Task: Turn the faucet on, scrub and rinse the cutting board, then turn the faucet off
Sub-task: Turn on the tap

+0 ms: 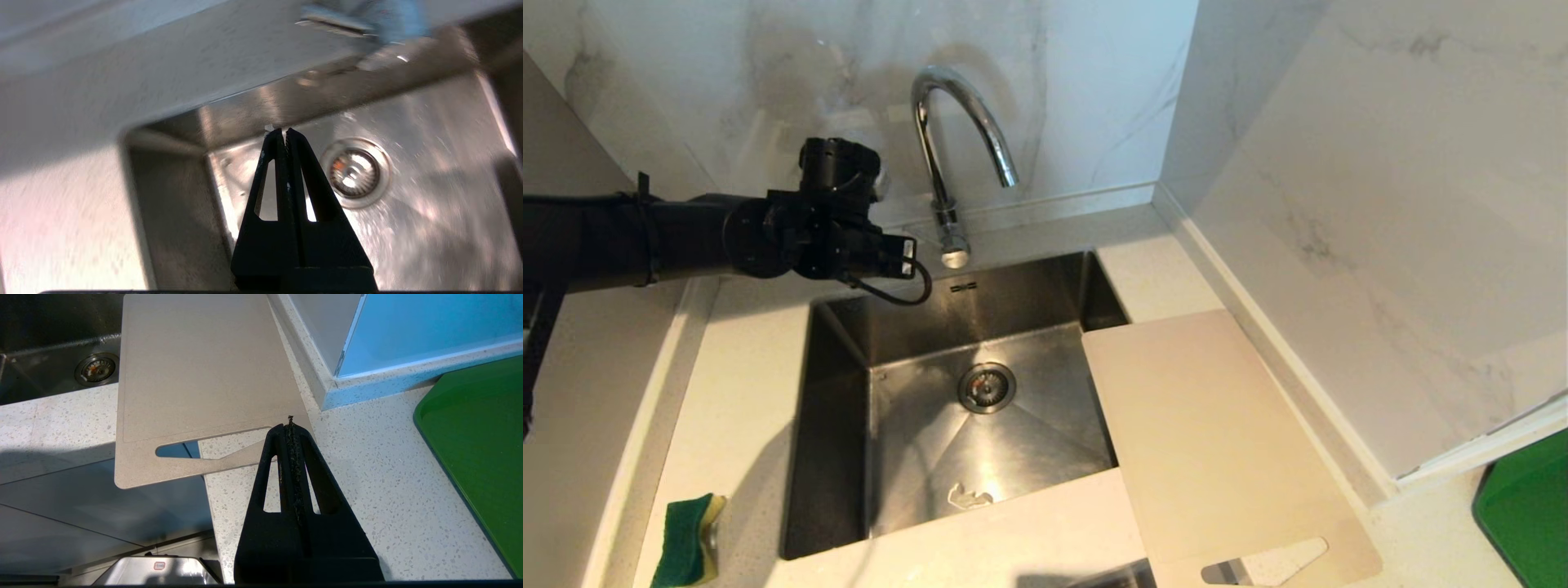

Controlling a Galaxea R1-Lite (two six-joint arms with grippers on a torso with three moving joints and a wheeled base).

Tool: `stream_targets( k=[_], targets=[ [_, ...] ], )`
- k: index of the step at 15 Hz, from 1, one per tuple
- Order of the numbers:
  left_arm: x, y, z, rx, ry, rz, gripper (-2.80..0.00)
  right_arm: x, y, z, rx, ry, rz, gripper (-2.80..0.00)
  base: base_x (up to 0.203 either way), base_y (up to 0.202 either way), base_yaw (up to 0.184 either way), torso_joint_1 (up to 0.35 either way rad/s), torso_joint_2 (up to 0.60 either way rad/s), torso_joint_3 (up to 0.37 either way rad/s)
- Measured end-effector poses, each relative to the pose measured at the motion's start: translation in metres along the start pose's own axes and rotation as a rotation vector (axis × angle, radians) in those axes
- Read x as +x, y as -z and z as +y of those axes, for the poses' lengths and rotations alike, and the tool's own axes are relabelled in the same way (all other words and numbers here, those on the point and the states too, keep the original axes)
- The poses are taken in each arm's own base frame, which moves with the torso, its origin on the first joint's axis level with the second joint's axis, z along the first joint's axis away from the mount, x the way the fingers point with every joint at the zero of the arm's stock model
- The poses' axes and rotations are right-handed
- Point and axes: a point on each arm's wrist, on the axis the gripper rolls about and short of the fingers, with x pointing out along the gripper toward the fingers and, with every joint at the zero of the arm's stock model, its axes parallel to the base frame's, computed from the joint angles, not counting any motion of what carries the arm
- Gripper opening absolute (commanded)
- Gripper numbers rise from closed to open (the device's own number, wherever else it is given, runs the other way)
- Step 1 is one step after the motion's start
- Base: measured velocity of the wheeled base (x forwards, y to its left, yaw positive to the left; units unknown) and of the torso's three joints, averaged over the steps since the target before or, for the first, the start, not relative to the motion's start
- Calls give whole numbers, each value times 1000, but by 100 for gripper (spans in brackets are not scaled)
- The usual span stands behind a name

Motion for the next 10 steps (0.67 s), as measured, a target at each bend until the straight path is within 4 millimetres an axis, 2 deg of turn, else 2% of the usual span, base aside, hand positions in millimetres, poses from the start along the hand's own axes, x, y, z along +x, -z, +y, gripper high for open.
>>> stream_targets(
  k=[4, 10],
  targets=[
    [6, 2, -3, -181, -47, -34, -280, 0, 0, 0, 0, 0, 0, -280, 0, 0, 0, 0, 0, 0],
    [-3, -19, -15, -349, 19, -221, -280, 0, 0, 0, 0, 1, 0, -280, 0, 0, 0, 0, 0, 0]
  ],
)
